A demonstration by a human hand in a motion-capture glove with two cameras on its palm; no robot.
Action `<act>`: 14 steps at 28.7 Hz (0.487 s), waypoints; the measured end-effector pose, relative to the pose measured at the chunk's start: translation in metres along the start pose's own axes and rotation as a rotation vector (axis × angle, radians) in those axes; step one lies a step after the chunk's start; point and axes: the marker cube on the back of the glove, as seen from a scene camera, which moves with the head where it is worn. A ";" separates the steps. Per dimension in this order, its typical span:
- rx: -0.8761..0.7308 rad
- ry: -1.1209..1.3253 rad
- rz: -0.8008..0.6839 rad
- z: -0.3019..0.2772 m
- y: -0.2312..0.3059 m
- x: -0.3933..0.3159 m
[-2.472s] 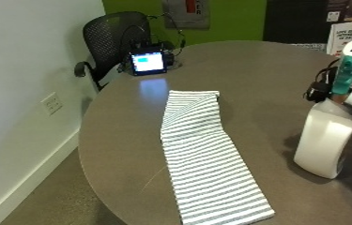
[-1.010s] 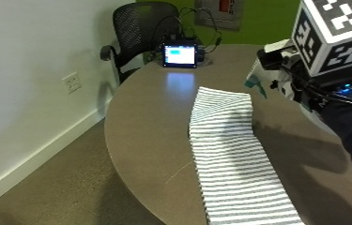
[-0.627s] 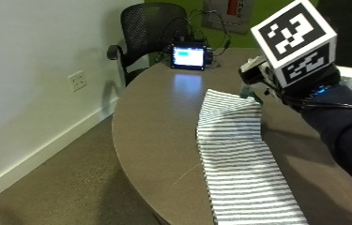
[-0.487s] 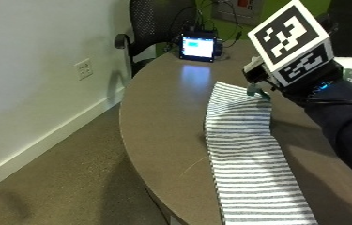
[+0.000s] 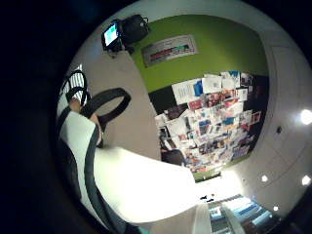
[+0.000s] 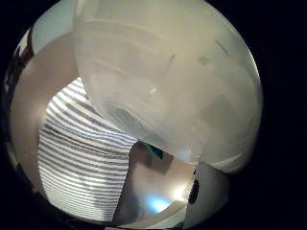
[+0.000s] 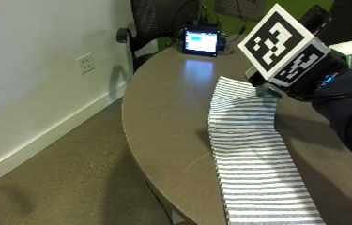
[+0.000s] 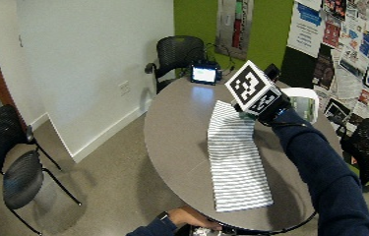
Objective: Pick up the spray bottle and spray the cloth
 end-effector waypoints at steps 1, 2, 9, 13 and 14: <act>-0.001 0.008 -0.002 0.000 0.001 0.002; -0.003 0.014 -0.003 0.001 0.001 0.003; -0.021 0.019 -0.016 0.001 0.000 -0.005; -0.004 0.012 -0.018 -0.002 -0.004 -0.006; 0.003 0.007 -0.015 -0.004 -0.006 -0.005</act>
